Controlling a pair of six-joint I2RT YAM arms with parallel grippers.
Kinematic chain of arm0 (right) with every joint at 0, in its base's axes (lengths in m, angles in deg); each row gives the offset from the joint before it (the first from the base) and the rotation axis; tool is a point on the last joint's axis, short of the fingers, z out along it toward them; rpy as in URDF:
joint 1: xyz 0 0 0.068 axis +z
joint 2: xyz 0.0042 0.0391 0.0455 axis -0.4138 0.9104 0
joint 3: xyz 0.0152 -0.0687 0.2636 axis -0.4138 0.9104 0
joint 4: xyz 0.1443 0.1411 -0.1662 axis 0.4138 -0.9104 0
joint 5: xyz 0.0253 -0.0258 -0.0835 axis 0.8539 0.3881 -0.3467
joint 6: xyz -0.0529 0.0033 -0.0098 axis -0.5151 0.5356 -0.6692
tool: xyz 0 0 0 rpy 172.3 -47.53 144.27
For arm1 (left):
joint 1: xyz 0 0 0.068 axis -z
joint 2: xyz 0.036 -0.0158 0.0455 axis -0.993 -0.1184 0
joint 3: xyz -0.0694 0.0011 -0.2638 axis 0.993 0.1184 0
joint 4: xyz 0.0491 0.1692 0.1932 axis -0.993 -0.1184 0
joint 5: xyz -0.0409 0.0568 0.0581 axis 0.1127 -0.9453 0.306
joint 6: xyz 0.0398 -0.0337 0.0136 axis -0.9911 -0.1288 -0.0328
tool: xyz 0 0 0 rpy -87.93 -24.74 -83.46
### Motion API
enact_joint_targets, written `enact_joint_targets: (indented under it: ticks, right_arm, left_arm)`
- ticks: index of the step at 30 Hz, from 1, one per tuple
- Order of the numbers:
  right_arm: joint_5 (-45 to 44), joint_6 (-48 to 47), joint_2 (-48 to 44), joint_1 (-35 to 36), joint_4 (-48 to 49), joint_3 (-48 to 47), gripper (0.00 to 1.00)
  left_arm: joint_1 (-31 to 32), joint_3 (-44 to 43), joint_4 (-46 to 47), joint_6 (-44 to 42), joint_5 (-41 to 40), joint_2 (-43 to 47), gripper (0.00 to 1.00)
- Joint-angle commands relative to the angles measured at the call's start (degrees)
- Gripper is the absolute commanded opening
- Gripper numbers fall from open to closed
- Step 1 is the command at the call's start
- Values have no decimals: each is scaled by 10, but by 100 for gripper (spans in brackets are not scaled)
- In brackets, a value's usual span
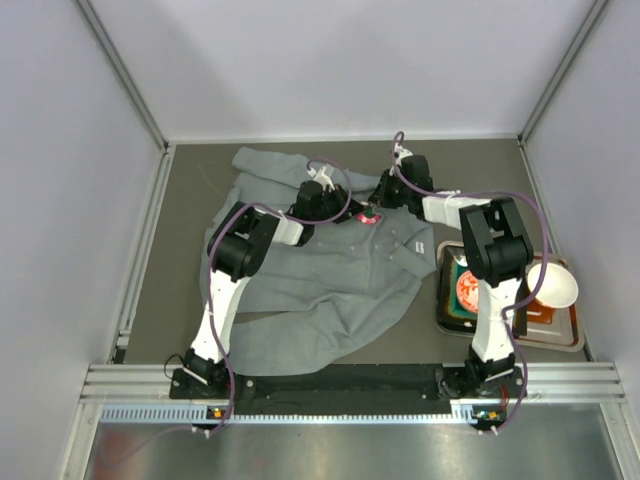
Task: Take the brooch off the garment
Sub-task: Open the brooch with the flattened clothing.
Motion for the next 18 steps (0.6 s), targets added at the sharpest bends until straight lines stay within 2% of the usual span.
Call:
enact_joint_targets:
  ticks: [1, 13, 17, 18]
  right_arm:
    - [-29, -14, 11, 7, -20, -32, 0]
    - [-106, 6, 13, 7, -60, -42, 0]
    - [-75, 0, 2, 7, -23, -29, 0]
    - [-70, 2, -11, 7, -13, -12, 3]
  left_arm:
    - [7, -11, -30, -22, 4, -8, 0]
    - [8, -11, -30, -24, 4, -8, 0]
    - [8, -11, -30, -25, 5, -7, 0]
    - [7, -11, -30, -25, 4, -8, 0]
